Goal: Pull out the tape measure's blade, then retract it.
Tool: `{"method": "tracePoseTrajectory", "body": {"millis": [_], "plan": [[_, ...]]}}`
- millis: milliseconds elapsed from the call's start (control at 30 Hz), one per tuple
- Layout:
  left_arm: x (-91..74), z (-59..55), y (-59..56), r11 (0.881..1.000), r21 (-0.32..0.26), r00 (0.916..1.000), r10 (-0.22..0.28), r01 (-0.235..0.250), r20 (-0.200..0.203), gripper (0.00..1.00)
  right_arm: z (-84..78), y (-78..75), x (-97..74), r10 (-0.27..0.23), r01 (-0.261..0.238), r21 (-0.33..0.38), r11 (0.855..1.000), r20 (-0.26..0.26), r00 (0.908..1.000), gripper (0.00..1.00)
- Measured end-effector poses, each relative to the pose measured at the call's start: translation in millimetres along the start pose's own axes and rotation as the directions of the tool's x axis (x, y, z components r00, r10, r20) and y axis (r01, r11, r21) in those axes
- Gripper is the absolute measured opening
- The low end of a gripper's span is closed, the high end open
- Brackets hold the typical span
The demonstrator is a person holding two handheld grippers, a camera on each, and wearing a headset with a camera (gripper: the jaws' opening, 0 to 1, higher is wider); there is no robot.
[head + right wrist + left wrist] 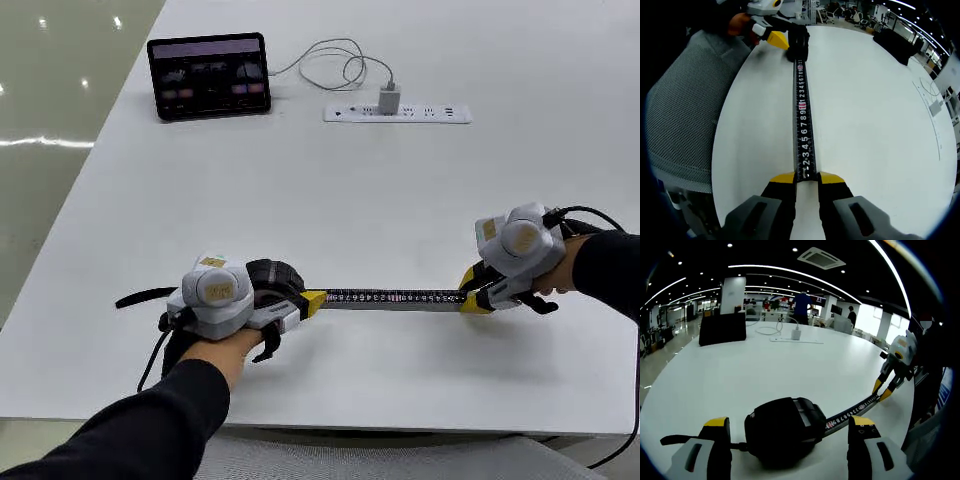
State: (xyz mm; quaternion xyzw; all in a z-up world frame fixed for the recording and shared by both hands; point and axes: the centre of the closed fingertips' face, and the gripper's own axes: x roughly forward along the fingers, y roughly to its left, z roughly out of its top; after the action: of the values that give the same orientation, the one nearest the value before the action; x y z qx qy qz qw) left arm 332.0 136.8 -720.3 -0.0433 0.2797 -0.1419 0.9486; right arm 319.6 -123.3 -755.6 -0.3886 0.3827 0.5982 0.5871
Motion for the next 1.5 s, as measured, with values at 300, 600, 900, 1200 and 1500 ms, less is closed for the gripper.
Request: {"method": "tracePoseTrajectory", "body": {"millis": [300,600,900,1200,1500], "plan": [[4.9,-1.9,4.7,1.0,-0.016,0.9997,0.024,-0.024,0.003,0.89,-0.9,-1.4,2.1,0.007,-0.01,-0.049,0.999,-0.067,0.9977,0.11],[7.0,-0.3,2.6,0.997,-0.066,0.9996,0.029,-0.028,0.005,0.82,-0.4,-3.9,3.6,0.015,-0.017,-0.015,1.0,-0.12,0.9926,0.11],[6.2,-3.1,6.5,0.994,-0.088,0.9982,0.057,-0.059,-0.019,0.69,-4.1,-6.2,5.5,0.012,-0.014,-0.012,1.0,-0.151,0.9885,0.11],[6.7,-4.4,7.1,0.995,-0.029,0.9944,0.098,-0.1,-0.038,0.64,-4.4,-5.1,5.7,0.013,-0.012,0.01,1.0,-0.127,0.9918,0.11],[6.5,-6.0,7.9,0.995,0.005,0.9935,0.098,-0.098,-0.059,0.62,-2.2,-2.5,4.1,0.009,-0.009,0.004,1.0,-0.099,0.9951,0.11]]}}
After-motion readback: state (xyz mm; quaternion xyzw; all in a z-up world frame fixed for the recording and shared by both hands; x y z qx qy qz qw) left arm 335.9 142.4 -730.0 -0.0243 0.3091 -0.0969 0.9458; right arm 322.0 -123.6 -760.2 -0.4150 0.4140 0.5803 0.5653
